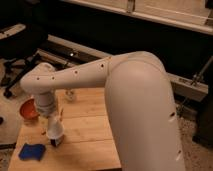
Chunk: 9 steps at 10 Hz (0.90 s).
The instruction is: Place the ceramic cup over the eraser
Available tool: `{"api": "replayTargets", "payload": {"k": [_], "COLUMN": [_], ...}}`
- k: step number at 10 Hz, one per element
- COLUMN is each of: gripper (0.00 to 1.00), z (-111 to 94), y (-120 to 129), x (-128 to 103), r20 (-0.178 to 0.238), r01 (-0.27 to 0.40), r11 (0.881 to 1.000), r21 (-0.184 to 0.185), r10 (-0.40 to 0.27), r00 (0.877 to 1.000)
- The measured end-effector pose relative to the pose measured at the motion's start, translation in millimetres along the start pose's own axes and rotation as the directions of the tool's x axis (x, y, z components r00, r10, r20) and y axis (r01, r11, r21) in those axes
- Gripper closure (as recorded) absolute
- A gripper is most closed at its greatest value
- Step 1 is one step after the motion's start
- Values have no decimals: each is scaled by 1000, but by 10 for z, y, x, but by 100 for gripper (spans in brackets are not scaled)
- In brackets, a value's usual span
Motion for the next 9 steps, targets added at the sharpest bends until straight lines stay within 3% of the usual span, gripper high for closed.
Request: {"api": "replayTargets", "payload": {"k": [9], "gripper": [20], "z": [-9], "y": [-11], "x": [-69], "r20": [3], "r01": [1], "r11": [1000], "r21": [-27], "r10": [-1], "r00": [1000]}}
